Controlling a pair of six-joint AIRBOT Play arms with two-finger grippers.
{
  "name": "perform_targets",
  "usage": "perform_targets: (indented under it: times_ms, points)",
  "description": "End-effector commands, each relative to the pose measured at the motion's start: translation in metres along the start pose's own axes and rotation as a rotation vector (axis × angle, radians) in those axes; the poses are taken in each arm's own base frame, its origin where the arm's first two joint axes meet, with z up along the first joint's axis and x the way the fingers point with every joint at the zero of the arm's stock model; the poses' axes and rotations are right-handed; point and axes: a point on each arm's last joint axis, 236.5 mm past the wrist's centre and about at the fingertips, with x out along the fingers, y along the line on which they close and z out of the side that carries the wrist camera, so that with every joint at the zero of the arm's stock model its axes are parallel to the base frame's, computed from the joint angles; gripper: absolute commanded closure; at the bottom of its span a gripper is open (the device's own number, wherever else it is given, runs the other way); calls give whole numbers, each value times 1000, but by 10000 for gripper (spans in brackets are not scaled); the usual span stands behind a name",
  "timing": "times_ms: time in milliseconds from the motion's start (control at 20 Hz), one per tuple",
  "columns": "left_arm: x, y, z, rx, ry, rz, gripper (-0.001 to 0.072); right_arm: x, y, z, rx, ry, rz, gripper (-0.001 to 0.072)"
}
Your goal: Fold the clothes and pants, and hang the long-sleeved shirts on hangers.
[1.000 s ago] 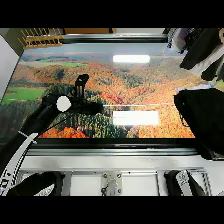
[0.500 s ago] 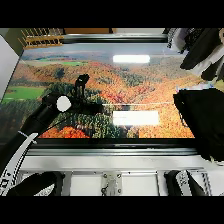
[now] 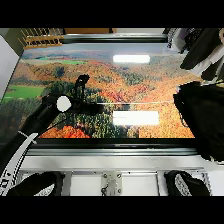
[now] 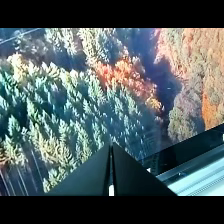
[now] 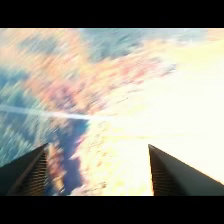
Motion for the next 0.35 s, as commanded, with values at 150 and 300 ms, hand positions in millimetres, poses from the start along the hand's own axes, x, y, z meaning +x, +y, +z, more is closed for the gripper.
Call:
perform_targets:
  times_ms: [150,300]
  points:
    - [0,0,0,1,-2,-1,699,27,91,-41,-194,139,231,683]
    - [0,0,1,1,-2,-1,699,26,91,-42,-194,143,232,682]
